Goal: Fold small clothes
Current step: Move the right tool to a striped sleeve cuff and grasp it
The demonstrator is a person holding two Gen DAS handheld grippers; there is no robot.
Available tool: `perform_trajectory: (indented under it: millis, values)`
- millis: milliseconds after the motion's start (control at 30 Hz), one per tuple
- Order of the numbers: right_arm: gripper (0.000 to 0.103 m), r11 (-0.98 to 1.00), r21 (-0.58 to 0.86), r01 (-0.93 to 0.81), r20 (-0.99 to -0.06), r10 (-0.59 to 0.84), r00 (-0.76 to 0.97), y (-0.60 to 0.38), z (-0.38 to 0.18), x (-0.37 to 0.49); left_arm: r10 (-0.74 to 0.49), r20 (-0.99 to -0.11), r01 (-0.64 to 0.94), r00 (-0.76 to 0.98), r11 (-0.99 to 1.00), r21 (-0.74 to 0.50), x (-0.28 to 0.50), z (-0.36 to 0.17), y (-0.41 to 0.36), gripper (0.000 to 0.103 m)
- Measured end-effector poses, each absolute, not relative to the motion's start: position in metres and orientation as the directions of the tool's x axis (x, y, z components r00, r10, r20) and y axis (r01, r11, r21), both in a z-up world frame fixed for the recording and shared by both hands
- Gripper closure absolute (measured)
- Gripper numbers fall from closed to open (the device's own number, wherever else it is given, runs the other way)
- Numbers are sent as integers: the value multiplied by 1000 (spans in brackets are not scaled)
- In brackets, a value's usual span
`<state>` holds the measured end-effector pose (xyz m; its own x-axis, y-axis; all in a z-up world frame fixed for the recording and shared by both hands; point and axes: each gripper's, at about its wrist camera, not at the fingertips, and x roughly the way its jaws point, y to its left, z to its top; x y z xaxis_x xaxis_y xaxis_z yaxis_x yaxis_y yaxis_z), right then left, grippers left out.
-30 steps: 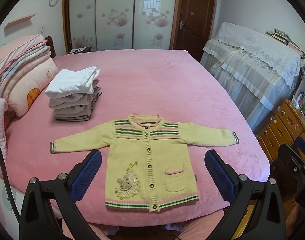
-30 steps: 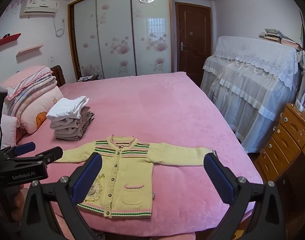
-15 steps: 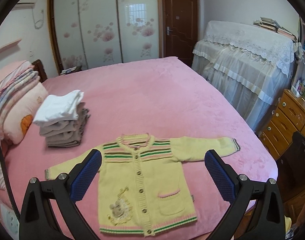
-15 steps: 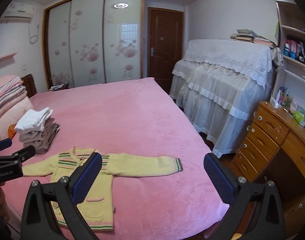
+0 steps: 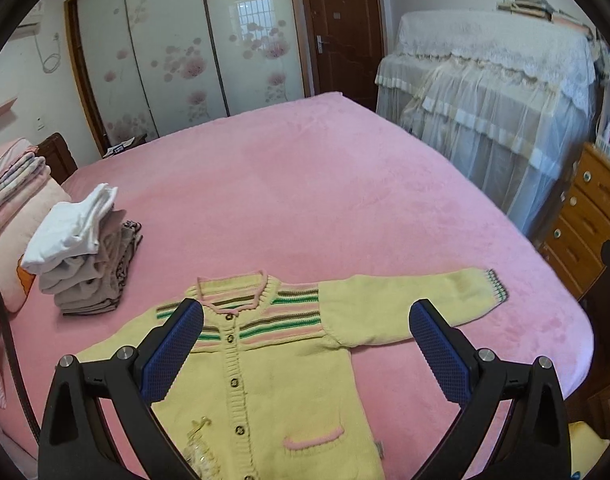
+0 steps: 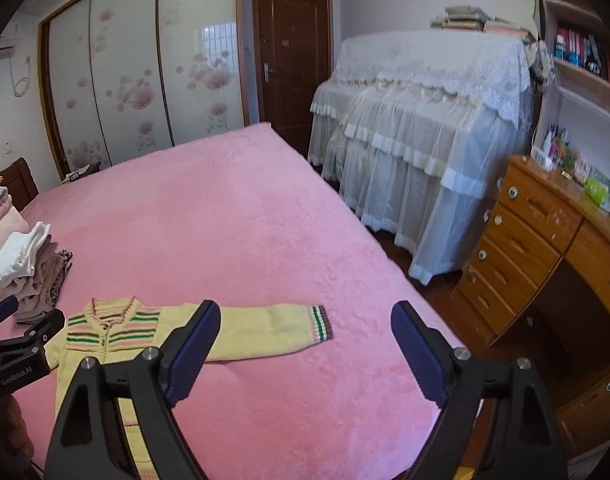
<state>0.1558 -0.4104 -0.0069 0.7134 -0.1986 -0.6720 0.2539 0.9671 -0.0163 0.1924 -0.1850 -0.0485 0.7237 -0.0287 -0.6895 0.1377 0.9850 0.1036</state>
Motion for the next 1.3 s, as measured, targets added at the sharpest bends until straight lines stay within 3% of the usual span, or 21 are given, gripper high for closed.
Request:
perform_trajectory:
  millis: [133,400,700,933,1233,1300]
  values:
    - [29,970,-9,243,-735,-171,656,-417,-54,179,-22,-732,132,680,987,93,213,-89,-198,1]
    - [29,968,16,250,-827,-127,548,-423,-135,219,-16,-769,89,639,995,53,244,-148,-206,1]
    - [29,942,97,320,-879,-70,472,-459,-195,253,78,-756,21,650,992,121,257,-171,-199,1]
    - [29,913,171,370,-894,-14,448,-474,-221,265,142,-766,-19,627,986,167,271,-187,-192,1]
    - [29,918,157,364,-890,-28,455,-474,-228,275,170,-792,-78,586,985,153,275,-199,-165,1]
    - [35,921,152,357,-887,-32,460,-473,-229,277,176,-797,-89,578,984,153,274,-202,-161,1]
